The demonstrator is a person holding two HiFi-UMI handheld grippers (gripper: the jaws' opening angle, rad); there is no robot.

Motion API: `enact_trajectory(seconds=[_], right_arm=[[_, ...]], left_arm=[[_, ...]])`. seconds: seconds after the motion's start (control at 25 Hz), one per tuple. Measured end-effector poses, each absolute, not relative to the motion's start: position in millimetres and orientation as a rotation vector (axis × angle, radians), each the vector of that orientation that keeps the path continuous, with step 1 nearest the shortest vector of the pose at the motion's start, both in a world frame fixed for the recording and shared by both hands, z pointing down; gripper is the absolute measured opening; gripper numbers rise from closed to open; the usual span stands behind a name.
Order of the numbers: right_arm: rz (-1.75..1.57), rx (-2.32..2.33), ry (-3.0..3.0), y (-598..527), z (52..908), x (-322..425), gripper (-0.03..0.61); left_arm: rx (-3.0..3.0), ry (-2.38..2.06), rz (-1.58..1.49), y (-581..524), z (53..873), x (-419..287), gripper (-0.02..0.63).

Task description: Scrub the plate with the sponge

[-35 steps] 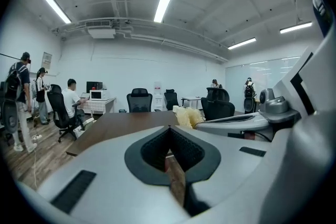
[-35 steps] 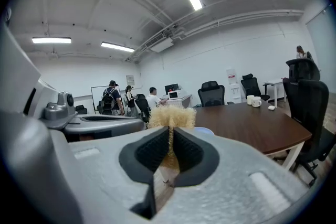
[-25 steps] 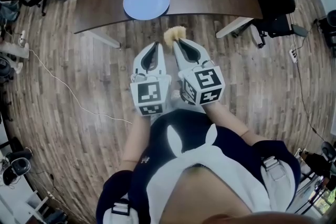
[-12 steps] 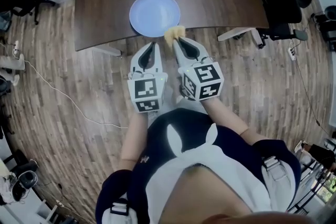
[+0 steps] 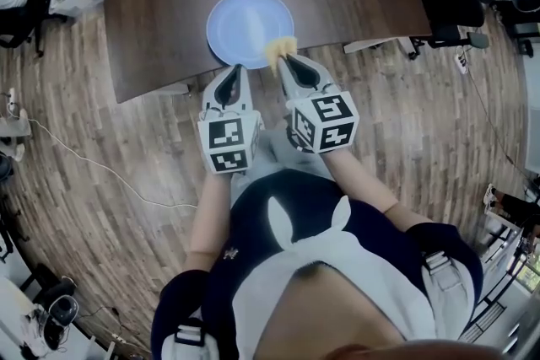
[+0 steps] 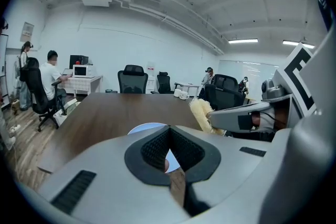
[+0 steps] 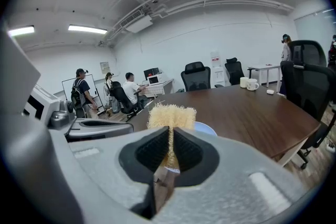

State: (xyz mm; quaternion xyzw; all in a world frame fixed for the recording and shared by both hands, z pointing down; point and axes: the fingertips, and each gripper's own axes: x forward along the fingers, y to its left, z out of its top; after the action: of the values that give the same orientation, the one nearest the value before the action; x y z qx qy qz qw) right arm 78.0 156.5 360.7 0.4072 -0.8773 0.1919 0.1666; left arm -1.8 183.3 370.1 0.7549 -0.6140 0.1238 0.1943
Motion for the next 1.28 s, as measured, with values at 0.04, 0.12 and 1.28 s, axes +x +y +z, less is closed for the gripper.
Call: enact_trajectory(seconds=[0.04,0.12,1.28], right_arm=[[0.553,1.171,-2.486,153,363,78,0.021],[0.568,1.191,-2.463,146,368,80,0.021],[0.750,1.162,-2.260,-46,468,34,0.021]], left_arm=[[2.117,-1.710,0.353,180,373,-4,-0.002],[2.111,-1.698,0.362,175,378,-8,-0.002],[1.874,-1.621,0.591,35,491,-96,-0.002]])
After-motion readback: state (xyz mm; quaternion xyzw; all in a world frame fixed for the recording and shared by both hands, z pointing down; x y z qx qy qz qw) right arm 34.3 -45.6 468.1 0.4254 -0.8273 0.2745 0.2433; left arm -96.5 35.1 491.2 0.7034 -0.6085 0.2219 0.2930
